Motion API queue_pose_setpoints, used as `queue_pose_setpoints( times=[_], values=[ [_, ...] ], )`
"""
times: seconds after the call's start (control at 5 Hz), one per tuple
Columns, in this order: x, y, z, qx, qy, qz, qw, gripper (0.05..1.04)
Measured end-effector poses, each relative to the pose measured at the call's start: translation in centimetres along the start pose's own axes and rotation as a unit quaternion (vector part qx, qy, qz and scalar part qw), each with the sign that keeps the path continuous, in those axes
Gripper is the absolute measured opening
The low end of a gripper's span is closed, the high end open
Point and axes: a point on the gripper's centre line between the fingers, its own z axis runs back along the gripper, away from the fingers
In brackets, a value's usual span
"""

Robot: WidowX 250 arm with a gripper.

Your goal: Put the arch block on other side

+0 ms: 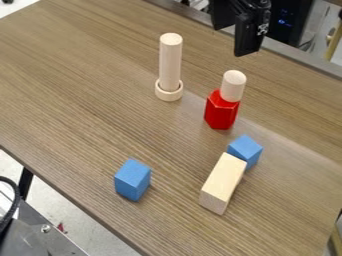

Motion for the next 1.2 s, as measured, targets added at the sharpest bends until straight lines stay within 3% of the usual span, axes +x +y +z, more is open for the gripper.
queue_pose_setpoints(
  times=[0.2,0.4,0.8,1.0,1.2],
  values=[
    [-0.3,-0.2,-0.9,-0.009,0.013,0.002,0.9999,0.999],
    [-1.5,-1.9,-2.2,-0.045,0.012,0.02,0.9987,0.999],
    [-4.0,-5.9,-2.7,-0.079,-0.015,0.065,0.9947,0.999],
    [-4.9,-8.0,-3.9,-0.084,-0.007,0.088,0.9926,1.0],
    [-4.6,-9.6,-5.9,-0.084,0.015,0.097,0.9916,0.999]
  ],
)
